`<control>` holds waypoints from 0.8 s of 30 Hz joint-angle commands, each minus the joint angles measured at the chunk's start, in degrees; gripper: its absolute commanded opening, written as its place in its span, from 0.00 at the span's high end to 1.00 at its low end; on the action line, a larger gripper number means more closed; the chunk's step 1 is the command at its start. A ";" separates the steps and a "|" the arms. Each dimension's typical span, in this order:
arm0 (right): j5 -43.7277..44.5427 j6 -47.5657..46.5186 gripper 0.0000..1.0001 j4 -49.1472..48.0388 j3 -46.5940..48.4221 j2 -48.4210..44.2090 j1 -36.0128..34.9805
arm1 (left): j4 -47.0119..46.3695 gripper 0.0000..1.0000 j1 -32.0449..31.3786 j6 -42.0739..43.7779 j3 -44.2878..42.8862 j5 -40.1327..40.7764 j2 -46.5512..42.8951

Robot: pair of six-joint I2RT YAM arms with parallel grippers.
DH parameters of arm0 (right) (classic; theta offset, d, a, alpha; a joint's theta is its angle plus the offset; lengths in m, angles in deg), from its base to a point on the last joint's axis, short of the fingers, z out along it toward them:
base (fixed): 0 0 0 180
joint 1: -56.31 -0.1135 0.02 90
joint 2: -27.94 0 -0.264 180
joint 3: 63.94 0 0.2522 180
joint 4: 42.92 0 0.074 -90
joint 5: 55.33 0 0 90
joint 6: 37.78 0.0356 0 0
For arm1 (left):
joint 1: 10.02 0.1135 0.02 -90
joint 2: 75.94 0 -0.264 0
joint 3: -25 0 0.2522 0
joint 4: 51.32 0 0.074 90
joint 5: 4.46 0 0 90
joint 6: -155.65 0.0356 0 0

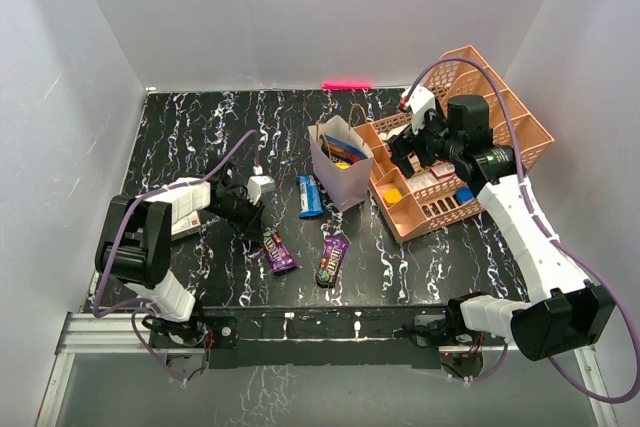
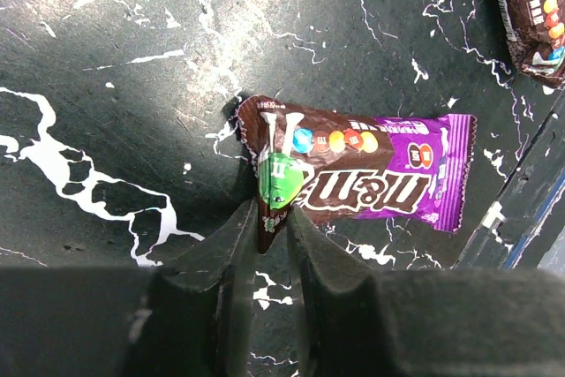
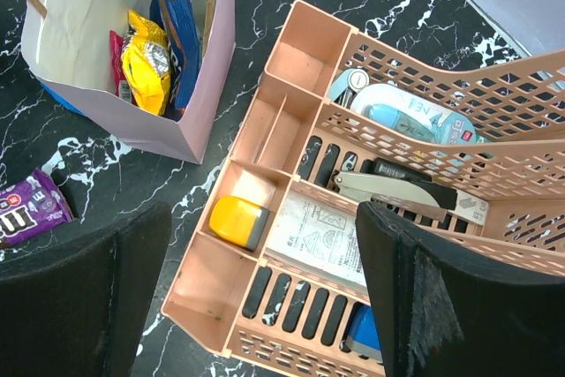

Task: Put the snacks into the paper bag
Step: Pick up the snack from the center of the board.

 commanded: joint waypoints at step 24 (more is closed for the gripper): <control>-25.28 -2.05 0.11 -1.43 15.41 6.69 -7.61 | 10.65 1.00 -0.49 16.12 -4.65 -4.65 -20.72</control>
